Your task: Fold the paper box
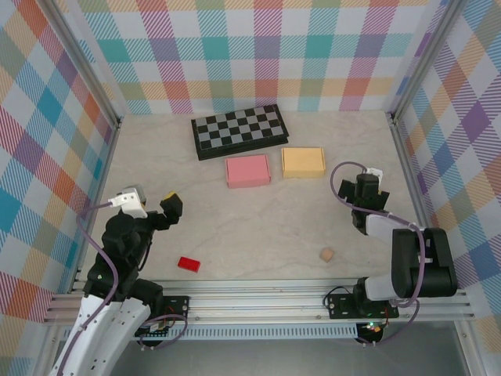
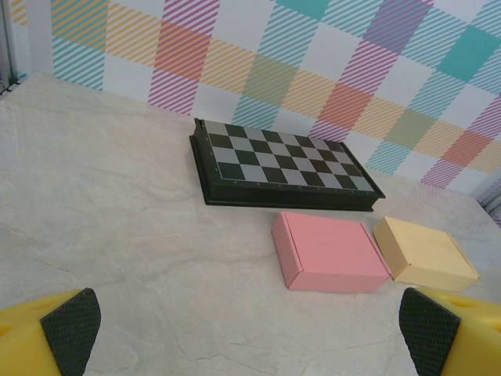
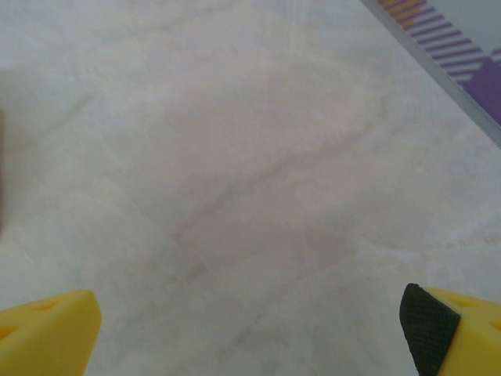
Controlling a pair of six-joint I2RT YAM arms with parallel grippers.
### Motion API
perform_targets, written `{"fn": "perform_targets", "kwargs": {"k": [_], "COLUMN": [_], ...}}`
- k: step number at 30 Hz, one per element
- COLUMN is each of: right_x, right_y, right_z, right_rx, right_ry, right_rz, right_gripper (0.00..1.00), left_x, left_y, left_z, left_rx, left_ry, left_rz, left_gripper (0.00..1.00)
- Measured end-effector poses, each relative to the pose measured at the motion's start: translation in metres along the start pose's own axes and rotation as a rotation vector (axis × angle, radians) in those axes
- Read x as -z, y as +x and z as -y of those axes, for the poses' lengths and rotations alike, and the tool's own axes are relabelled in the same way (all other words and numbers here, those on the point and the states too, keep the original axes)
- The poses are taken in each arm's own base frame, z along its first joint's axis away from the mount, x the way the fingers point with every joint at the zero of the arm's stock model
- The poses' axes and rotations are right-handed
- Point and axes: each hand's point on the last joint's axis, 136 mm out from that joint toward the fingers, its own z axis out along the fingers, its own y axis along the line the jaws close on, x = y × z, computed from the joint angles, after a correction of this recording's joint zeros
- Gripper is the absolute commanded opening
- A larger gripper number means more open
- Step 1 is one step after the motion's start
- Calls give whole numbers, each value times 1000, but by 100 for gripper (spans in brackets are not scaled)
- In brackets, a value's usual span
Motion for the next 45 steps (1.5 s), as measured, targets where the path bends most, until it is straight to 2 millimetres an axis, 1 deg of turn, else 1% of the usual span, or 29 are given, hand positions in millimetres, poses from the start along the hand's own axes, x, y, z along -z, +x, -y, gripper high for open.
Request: {"fn": "perform_targets", "kwargs": {"k": [2, 4, 6, 8, 9, 10, 11, 13, 15, 17, 18, 22, 24, 26, 28, 31, 33, 36, 39, 41, 45], "right_x": [-3, 0, 8, 15, 16, 16, 14, 9, 4, 3, 2, 2, 2, 2, 2, 2, 2, 2, 2, 2, 2], "right_y": [-4, -4, 7, 24, 30, 34, 35, 28, 7, -11, -16, -11, -9, -8, -7, -7, -7, -7, -7, -7, -7], "right_z": [-5, -12, -21, -28, -32, -37, -44, -56, -64, -67, -67, -68, -69, -69, -70, -70, -70, -70, -70, -70, -70], "right_rx": [-4, 3, 28, 62, 83, 97, 117, 139, 138, 130, 128, 131, 132, 133, 133, 134, 134, 134, 134, 134, 134], "right_ry": [-32, -89, -172, -240, -274, -302, -337, -380, -401, -406, -407, -415, -419, -423, -426, -428, -428, -428, -428, -428, -428], "right_rz": [32, 78, 120, 124, 117, 110, 105, 100, 125, 163, 172, 150, 141, 137, 135, 133, 133, 132, 132, 132, 132], "right_gripper": [100, 100, 100, 100, 100, 100, 100, 100, 100, 100, 100, 100, 100, 100, 100, 100, 99, 100, 100, 100, 100], "left_x": [-2, -3, -6, -11, -17, -21, -29, -43, -57, -70, -77, -103, -111, -117, -115, -105, -102, -103, -108, -115, -131], "left_y": [1, 3, 5, 8, 10, 14, 22, 38, 54, 70, 77, 100, 101, 99, 100, 113, 114, 102, 92, 95, 110], "left_z": [-1, -2, -3, -4, -5, -6, -10, -18, -27, -36, -41, -65, -75, -87, -103, -121, -124, -125, -125, -123, -113], "left_rx": [-5, -10, -13, -15, -16, -16, -17, -14, -28, -65, -88, -188, -225, -238, -235, -245, -255, -255, -255, -266, -269], "left_ry": [-6, -12, -21, -35, -42, -50, -70, -124, -175, -211, -235, -326, -359, -392, -433, -479, -491, -498, -489, -465, -379], "left_rz": [-6, -13, -22, -34, -42, -55, -84, -140, -189, -222, -233, -281, -279, -243, -199, -197, -183, -122, -78, -86, -117], "left_gripper": [100, 100, 100, 100, 100, 100, 100, 100, 100, 100, 100, 100, 100, 100, 100, 100, 100, 100, 100, 100, 100]}}
